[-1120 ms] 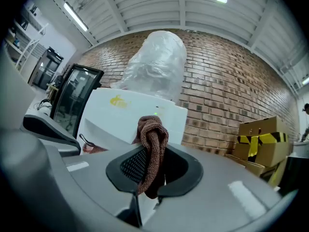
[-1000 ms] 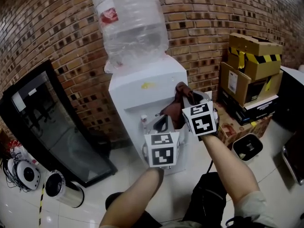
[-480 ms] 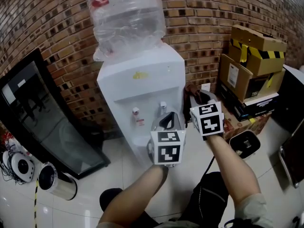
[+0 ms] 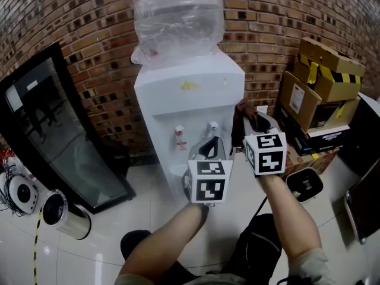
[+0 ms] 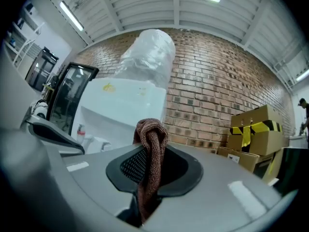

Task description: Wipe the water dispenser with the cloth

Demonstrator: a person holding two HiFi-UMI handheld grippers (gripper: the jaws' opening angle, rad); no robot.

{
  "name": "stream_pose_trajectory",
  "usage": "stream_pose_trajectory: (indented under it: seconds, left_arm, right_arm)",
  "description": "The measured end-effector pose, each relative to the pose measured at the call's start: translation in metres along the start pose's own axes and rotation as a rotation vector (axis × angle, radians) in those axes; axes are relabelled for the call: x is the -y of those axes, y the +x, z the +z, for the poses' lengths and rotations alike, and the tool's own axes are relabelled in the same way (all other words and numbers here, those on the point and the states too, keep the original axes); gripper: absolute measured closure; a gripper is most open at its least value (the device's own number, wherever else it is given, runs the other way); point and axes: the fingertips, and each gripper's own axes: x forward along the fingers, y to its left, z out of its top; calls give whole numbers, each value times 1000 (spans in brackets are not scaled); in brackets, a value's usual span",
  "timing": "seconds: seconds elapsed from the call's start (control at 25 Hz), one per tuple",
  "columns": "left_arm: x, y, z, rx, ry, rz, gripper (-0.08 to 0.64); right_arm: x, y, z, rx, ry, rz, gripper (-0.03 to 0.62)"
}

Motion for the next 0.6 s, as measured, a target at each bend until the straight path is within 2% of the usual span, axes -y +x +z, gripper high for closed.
stream_pose_trajectory:
  seconds: [0.16, 0.32, 0.48, 0.6]
  left_arm:
    - [-32, -32, 12, 44, 20, 61, 560]
    - [-93, -77, 22, 86, 39, 210, 560]
    - [-154, -124, 21, 96, 41, 353, 560]
    - [-187, -154, 15, 94, 24, 418, 560]
  right_arm:
    - [-41, -23, 43, 113, 11, 57, 520]
    - [-105, -39, 79, 206, 20, 164, 520]
    - [-173, -41, 92, 230, 4, 269, 520]
    - [-225, -37, 88, 219, -14, 340, 518]
